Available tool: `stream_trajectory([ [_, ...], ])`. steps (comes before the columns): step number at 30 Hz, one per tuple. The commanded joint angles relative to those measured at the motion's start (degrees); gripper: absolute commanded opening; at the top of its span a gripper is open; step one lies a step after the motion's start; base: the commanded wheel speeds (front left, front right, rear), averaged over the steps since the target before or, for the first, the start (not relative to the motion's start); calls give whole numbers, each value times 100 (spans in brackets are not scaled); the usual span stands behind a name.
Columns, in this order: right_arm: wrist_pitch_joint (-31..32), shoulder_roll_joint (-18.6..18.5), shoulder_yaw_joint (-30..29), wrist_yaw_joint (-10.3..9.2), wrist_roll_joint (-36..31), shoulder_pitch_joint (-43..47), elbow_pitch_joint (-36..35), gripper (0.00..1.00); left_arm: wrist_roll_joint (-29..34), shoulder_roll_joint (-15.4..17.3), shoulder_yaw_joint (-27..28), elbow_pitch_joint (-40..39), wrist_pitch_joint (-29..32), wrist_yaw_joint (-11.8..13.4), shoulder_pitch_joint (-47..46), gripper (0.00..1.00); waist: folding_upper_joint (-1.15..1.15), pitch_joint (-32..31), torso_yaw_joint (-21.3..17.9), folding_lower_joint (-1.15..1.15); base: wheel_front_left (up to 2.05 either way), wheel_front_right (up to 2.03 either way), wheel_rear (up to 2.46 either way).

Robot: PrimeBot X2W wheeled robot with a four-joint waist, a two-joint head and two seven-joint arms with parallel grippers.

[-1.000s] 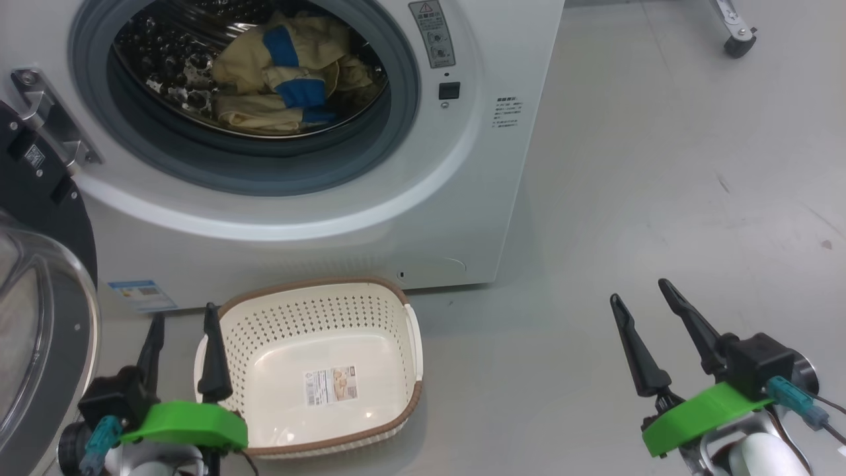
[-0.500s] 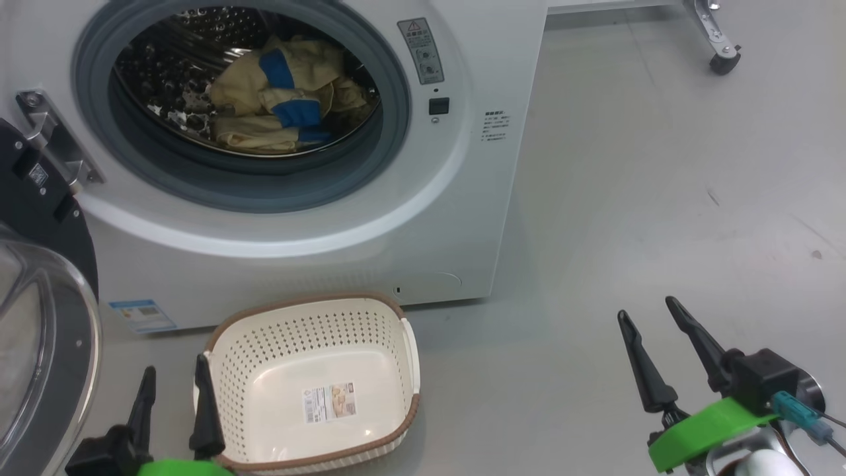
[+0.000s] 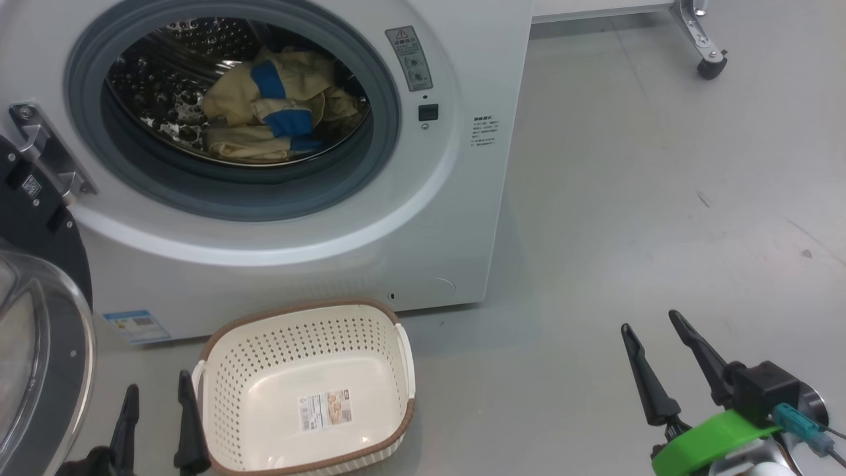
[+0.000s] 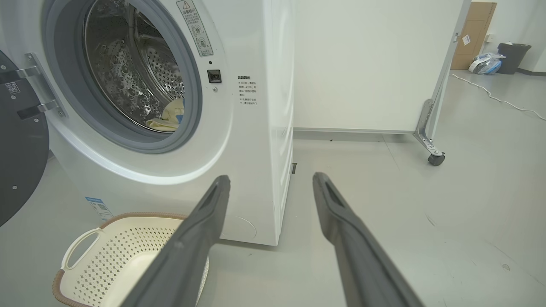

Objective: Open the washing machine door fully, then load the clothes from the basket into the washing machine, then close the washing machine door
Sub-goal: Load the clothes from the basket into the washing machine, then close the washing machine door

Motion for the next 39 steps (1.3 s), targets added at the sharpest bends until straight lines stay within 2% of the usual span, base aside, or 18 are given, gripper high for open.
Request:
stream_trajectory([
  [1, -38, -91, 101, 22, -36, -112, -170, 100, -5, 37, 246, -240, -64, 23, -40, 100, 0, -12, -17, 0, 0, 0, 0],
  [28, -38, -45, 86, 22, -37, -175, -170, 100, 88, 37, 348, -453, -64, -67, 89, 100, 0, 81, -15, 0, 0, 0, 0],
  [39, -38, -41, 85, 22, -42, -174, -173, 100, 146, 37, 348, -454, -64, -15, 107, 100, 0, 69, -25, 0, -15, 15, 0],
])
